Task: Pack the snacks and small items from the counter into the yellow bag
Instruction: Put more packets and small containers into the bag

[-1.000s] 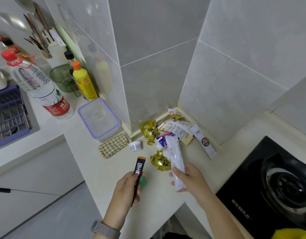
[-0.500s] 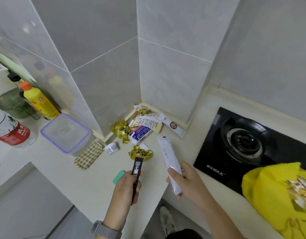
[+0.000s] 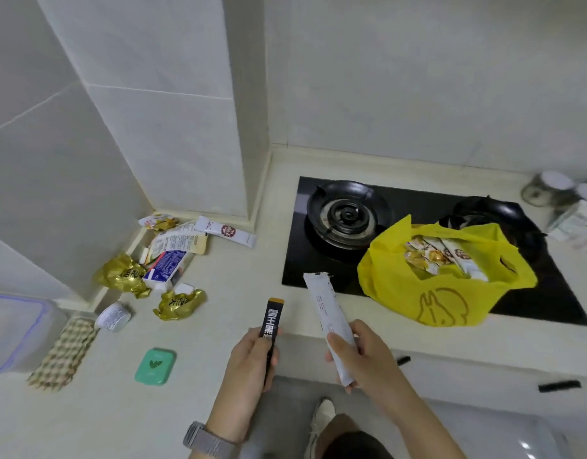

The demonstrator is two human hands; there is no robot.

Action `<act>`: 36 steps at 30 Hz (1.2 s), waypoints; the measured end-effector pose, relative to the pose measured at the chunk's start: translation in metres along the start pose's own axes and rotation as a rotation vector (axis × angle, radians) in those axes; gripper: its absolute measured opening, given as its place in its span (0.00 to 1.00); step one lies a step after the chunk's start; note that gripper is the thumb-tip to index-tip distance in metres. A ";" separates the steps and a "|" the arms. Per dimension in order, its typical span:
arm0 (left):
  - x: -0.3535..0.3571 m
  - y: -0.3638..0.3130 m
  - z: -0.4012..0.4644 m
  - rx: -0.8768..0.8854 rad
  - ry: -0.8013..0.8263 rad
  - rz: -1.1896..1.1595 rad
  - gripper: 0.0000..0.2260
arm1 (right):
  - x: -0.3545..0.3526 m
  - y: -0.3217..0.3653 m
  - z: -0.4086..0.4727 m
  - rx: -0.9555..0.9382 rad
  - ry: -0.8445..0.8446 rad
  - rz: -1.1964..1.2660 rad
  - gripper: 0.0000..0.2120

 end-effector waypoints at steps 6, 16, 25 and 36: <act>0.060 -0.018 0.003 0.038 0.118 0.065 0.13 | -0.065 -0.004 -0.011 -0.049 -0.143 0.058 0.08; 0.183 -0.027 0.015 0.000 0.238 0.108 0.12 | -0.183 -0.024 -0.007 -0.023 -0.243 0.129 0.06; 0.299 -0.029 0.028 -0.046 0.288 0.071 0.11 | -0.297 -0.037 0.003 0.002 -0.305 0.016 0.04; 0.343 -0.035 0.054 -0.043 0.222 0.136 0.11 | -0.342 -0.001 0.082 -0.020 -0.168 -0.156 0.18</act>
Point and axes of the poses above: each hand's wrist, its own z-axis towards the middle knuckle, its own x-axis out of the palm, y = z × x, the point moved 9 cm from there along z, towards the middle knuckle, and after that the axes turned 5 degrees about z, right-handed, at the moved point
